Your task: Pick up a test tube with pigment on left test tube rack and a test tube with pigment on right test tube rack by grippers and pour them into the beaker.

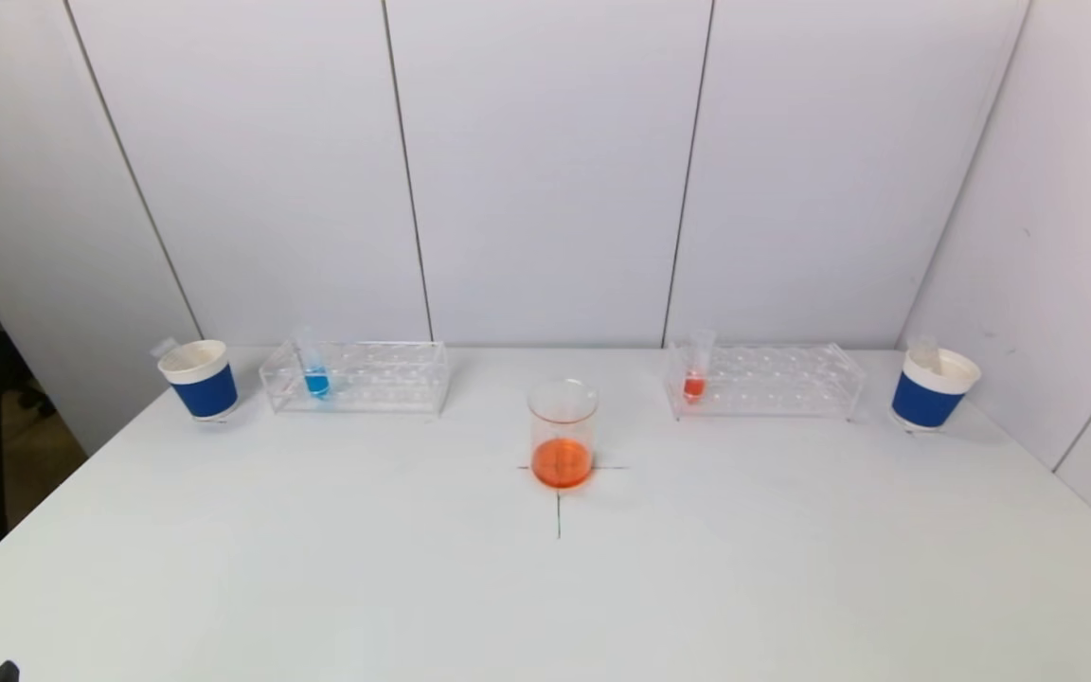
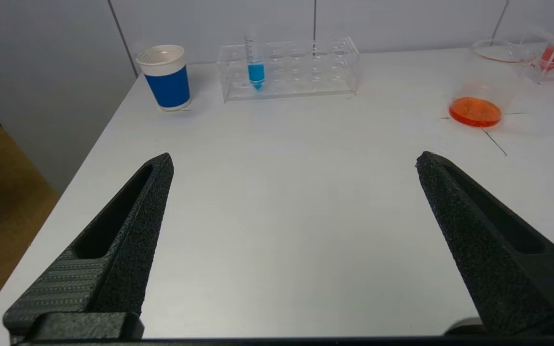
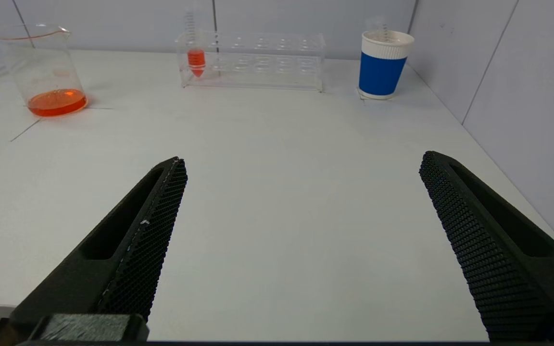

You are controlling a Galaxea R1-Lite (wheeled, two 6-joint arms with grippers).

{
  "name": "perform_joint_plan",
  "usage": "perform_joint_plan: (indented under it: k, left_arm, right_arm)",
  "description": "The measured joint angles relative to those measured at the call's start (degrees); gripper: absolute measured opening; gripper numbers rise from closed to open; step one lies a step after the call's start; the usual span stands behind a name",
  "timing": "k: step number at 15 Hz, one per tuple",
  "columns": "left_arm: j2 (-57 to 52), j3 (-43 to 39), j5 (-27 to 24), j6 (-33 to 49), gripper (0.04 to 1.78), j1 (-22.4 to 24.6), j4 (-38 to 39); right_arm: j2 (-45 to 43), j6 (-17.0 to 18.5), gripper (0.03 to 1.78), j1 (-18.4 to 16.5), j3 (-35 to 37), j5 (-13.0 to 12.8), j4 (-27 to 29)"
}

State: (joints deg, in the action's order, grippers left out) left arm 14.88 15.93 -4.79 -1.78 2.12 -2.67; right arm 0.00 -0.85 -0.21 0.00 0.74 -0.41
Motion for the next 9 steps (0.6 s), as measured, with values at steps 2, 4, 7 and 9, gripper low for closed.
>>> perform_joint_plan:
  k: [2,4,7,9]
  left_arm:
    - [-3.8,-0.9,0.8,-0.3,1.76,-0.7,-1.5]
    - [-8.0,-1.9,0.9,-0.5,1.76,-1.3,-4.6]
    - [-12.9,-3.0,1.4,-0.4,1.76,-1.7,-10.7]
    - [-14.2,-4.5,1.6,-0.6,1.76,-1.8,-10.4]
  right_arm:
    - [0.0,0.0,1.76,0.0,0.0,0.0,0.0]
    - [0.0,0.0,1.76,0.0,0.0,0.0,0.0]
    - [0.0,0.0,1.76,0.0,0.0,0.0,0.0]
    - [0.0,0.0,1.76,0.0,0.0,0.0,0.0]
